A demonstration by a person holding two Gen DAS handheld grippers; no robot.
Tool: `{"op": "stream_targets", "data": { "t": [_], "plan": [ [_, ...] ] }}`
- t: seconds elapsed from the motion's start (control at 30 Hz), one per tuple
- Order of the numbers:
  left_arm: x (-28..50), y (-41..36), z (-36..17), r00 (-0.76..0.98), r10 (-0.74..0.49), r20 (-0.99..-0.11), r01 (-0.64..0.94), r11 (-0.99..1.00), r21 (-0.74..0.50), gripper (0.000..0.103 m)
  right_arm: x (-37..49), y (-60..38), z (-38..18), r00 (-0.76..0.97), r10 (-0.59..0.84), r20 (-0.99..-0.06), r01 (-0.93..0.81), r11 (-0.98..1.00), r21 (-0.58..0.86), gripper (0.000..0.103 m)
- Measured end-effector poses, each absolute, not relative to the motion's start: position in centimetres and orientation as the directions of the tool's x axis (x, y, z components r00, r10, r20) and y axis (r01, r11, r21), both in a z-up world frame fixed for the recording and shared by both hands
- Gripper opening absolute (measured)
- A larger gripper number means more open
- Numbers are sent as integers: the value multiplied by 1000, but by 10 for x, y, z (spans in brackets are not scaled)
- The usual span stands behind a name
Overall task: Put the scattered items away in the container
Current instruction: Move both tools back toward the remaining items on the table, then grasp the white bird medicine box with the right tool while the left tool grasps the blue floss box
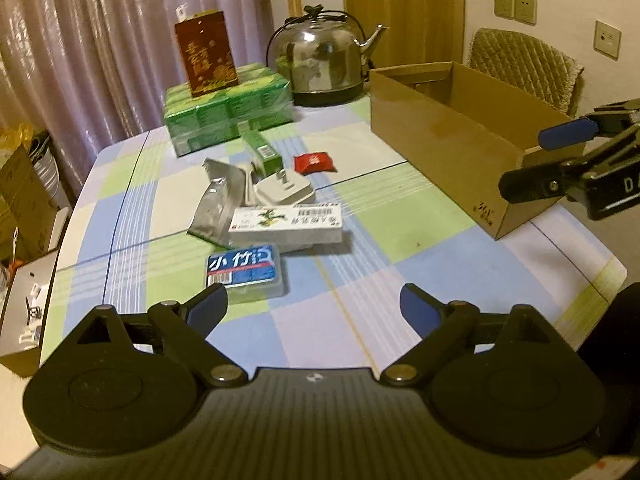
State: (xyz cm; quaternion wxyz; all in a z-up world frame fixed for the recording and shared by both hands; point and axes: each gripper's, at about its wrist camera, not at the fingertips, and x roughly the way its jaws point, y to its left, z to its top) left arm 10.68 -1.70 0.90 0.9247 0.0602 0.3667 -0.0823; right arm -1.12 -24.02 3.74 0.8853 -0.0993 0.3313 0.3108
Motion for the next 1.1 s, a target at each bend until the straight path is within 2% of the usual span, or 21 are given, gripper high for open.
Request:
{"op": "stream_targets", "data": {
  "t": [0.4, 0.8, 1.1],
  "plan": [
    [110, 9, -9, 699, -62, -712, 139, 989, 51, 102, -11, -211, 19, 539, 496, -680, -673, 740, 5, 101],
    [132, 44, -29, 676, -27, -736, 93, 994, 50, 102, 14, -176, -7, 495, 507, -706, -741, 671, -38, 101],
    [170, 54, -51, 663, -72, -746, 125, 992, 16, 102, 52, -146, -30, 474, 484, -735, -795, 595, -120, 101]
  ]
}}
